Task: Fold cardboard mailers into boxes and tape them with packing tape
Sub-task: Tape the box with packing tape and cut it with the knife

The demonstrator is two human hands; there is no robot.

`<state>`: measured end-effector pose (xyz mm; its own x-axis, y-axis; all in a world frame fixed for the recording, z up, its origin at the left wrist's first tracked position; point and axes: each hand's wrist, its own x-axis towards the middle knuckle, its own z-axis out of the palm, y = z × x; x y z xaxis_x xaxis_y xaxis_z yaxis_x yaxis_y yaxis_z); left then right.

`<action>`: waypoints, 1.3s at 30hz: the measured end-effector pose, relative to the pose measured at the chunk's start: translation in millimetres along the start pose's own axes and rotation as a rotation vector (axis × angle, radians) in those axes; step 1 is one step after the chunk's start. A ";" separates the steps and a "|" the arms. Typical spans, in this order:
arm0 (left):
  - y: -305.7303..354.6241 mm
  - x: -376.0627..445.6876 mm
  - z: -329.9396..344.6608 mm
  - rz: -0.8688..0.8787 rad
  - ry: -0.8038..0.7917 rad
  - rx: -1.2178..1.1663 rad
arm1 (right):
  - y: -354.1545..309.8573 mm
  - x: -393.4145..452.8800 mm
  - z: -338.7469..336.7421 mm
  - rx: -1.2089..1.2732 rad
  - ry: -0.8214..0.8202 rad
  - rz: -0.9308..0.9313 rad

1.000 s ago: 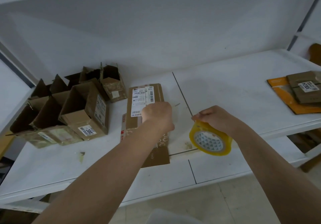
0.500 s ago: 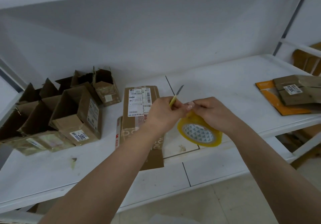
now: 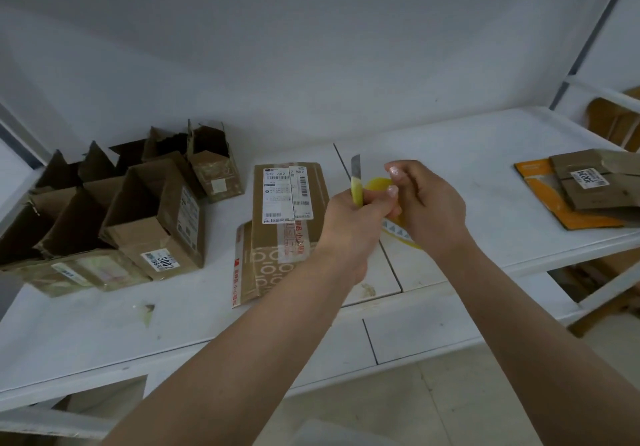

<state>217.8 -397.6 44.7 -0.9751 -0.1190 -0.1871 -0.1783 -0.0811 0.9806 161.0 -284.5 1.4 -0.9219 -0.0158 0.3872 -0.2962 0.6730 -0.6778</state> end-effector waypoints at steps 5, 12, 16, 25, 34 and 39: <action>10.6 -6.4 -21.7 -0.052 -0.156 0.217 | 11.8 4.3 3.0 -0.163 0.091 0.018; 17.6 -1.4 -120.0 0.100 0.214 0.221 | 54.4 -2.6 30.3 -0.534 -0.046 0.016; -33.1 9.0 -188.4 0.005 0.431 0.433 | 66.3 -18.9 50.8 -0.504 -0.181 0.111; -137.4 -3.8 -250.7 -0.328 0.322 1.159 | 7.2 -14.1 58.1 -0.266 -0.082 -0.080; -49.3 1.3 -174.6 0.712 0.212 0.776 | -45.0 -34.0 76.7 -0.051 -0.135 -0.426; -64.8 12.9 -172.9 0.536 0.074 0.896 | -41.5 -40.3 90.9 -0.120 -0.136 -0.459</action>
<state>239.5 -565.0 -31.3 -0.9502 0.0145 0.3114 0.2131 0.7595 0.6146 187.8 -379.0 -42.9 -0.7293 -0.4219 0.5386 -0.6561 0.6544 -0.3759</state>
